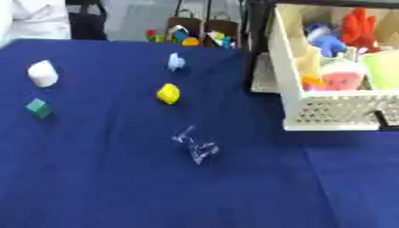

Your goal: Pick up objects from table and place into drawer.

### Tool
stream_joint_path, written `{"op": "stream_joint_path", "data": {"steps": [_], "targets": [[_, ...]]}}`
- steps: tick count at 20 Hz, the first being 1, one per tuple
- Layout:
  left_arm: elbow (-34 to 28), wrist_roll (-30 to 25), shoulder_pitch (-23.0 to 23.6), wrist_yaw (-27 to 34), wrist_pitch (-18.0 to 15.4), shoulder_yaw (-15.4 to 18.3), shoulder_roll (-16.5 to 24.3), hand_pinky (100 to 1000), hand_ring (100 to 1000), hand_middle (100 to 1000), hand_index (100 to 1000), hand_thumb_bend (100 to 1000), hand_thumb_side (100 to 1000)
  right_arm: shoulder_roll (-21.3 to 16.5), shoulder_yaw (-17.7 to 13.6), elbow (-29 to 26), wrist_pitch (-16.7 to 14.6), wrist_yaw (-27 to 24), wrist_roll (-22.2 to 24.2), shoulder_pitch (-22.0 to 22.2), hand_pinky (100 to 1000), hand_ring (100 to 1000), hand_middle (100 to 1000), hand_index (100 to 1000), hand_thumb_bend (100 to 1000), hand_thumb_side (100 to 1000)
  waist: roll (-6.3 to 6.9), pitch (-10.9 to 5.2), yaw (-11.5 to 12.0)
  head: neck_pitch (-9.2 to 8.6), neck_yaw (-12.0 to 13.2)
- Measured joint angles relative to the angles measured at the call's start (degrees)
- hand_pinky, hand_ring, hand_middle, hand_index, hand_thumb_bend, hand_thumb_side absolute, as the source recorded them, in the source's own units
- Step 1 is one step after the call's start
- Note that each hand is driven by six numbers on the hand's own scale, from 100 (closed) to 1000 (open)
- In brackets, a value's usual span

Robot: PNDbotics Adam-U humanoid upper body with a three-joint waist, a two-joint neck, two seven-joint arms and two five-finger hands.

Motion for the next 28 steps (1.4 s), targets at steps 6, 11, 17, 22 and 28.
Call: {"op": "stream_joint_path", "data": {"steps": [6, 11, 17, 22, 28], "targets": [[0.0, 0.01, 0.0, 0.0, 0.01, 0.0, 0.0, 549, 671, 674, 818, 421, 1000, 0.0, 0.01, 0.0, 0.01, 0.0, 0.01, -0.01, 750, 788, 751, 836, 100, 1000, -0.09, 0.0, 0.12, 0.0, 0.0], [0.0, 0.33, 0.3, -0.14, 0.46, 0.11, 0.11, 545, 661, 670, 816, 420, 1000, 0.0, 0.02, 0.0, 0.02, 0.0, 0.02, -0.01, 750, 788, 750, 836, 100, 1000, -0.16, 0.0, 0.13, 0.01, 0.0], [0.0, 0.86, 2.84, -1.73, 3.72, 0.74, 4.18, 532, 635, 660, 821, 407, 1000, -0.03, 0.03, 0.0, 0.04, 0.0, 0.04, -0.01, 751, 788, 751, 836, 100, 1000, -0.06, 0.0, 0.21, -0.01, 0.17], [0.0, -0.62, 5.62, -4.63, 7.49, 0.95, 9.7, 528, 622, 662, 835, 411, 1000, -0.04, 0.11, 0.0, 0.05, 0.0, 0.1, -0.01, 751, 787, 751, 836, 100, 1000, -0.22, -0.44, 0.18, -0.17, 1.37], [1.49, -3.28, 6.49, -8.33, 12.12, 1.04, 15.85, 552, 642, 693, 863, 481, 979, -0.06, 0.39, 0.0, 0.04, 0.0, 0.37, -0.01, 752, 787, 751, 837, 100, 1000, -0.34, -1.0, 0.1, -0.51, 2.45]]}}
